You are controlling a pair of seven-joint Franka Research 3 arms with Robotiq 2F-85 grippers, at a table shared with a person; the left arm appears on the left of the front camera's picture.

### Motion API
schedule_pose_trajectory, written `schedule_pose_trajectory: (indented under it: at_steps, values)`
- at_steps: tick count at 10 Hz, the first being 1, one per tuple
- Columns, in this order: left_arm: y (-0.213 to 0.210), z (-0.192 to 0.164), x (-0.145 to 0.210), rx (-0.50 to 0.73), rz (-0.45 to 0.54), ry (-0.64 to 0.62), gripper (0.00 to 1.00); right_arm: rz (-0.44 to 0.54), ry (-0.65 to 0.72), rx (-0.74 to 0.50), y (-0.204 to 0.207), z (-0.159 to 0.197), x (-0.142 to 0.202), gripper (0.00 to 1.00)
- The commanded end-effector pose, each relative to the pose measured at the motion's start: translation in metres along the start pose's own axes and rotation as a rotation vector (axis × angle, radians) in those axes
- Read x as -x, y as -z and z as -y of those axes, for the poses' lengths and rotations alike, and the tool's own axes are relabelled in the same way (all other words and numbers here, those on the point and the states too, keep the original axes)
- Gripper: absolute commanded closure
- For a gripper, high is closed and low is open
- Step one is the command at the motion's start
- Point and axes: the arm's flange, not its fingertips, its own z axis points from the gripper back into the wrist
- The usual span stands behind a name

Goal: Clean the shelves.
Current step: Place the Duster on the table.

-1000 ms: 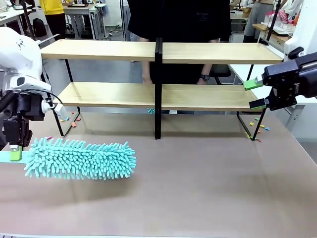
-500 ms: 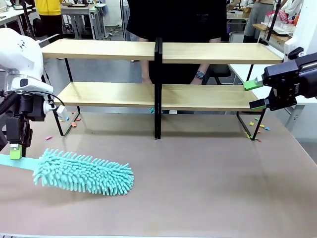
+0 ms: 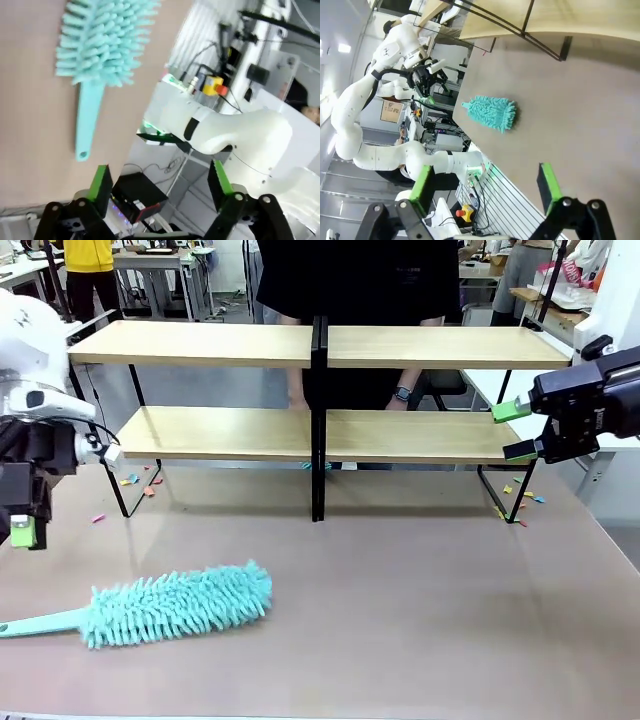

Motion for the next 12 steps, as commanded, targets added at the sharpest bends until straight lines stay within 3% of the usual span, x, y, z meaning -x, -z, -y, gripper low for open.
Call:
schedule_pose_trajectory:
  at_steps: [1, 4, 6, 9, 11, 12]
  values:
    - [0.005, 0.014, 0.035, -0.113, 0.1, -0.116, 0.0, 0.017, -0.021, -0.025, 0.002, 0.0, -0.003, 0.0]
    - [-0.017, 0.047, 0.07, -0.277, 0.42, -0.144, 0.0, 0.017, -0.021, -0.025, 0.002, 0.0, -0.003, 0.0]
    - [-0.043, 0.091, 0.097, -0.366, 0.607, -0.148, 0.0, 0.017, -0.021, -0.025, 0.002, 0.0, -0.003, 0.0]
    - [-0.069, 0.157, 0.124, -0.302, 0.853, 0.038, 0.0, 0.017, -0.021, -0.025, 0.002, 0.0, -0.003, 0.0]
    - [-0.079, 0.177, 0.137, -0.159, 1.029, 0.204, 0.0, 0.017, -0.021, -0.025, 0.002, 0.0, -0.003, 0.0]
    - [-0.08, 0.178, 0.141, -0.154, 1.106, 0.203, 0.0, 0.017, -0.021, -0.025, 0.002, 0.0, -0.003, 0.0]
